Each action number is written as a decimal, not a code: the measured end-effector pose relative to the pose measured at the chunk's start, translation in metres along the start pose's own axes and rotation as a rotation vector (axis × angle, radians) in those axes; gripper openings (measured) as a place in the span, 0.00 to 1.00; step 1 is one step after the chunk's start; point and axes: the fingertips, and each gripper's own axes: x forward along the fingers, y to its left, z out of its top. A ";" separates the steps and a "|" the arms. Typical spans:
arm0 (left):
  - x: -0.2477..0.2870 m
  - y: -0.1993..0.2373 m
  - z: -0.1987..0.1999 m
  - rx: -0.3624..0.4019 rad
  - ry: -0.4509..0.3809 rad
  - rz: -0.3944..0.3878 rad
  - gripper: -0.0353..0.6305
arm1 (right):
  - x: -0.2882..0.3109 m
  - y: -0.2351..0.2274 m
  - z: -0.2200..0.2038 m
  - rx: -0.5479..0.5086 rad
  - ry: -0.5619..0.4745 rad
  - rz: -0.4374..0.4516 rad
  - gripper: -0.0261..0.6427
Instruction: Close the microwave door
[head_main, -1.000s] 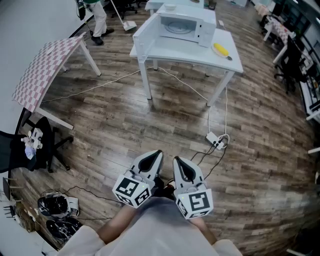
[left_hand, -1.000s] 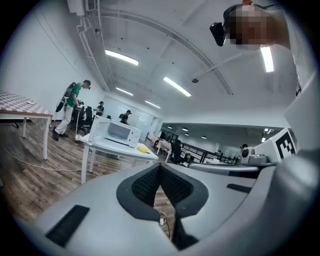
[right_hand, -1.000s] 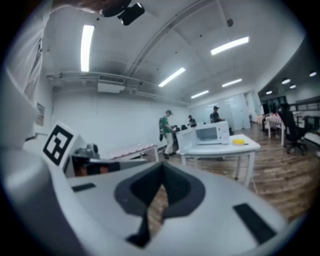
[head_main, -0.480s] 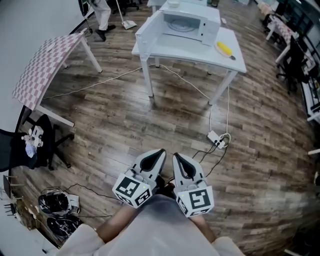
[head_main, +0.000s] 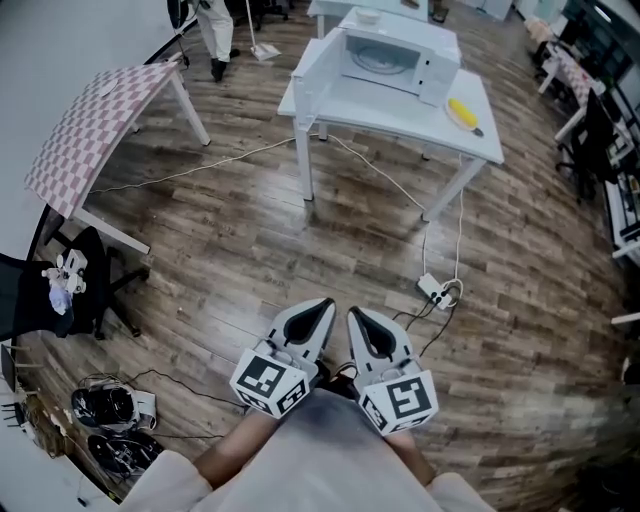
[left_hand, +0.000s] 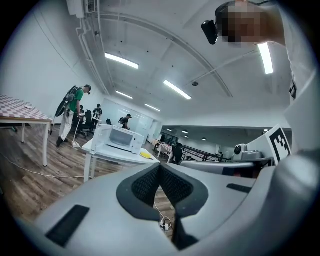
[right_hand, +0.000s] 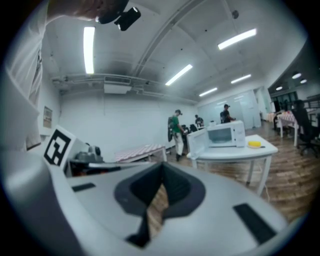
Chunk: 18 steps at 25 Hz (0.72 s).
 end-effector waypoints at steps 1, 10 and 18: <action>0.001 0.003 0.003 -0.001 -0.006 -0.003 0.08 | 0.005 0.000 0.003 -0.006 -0.001 0.003 0.07; -0.004 0.022 0.018 -0.031 -0.048 -0.044 0.08 | 0.032 0.020 0.011 -0.014 0.019 0.062 0.07; -0.007 0.026 0.016 -0.030 -0.051 -0.074 0.08 | 0.040 0.026 0.006 -0.001 0.024 0.057 0.07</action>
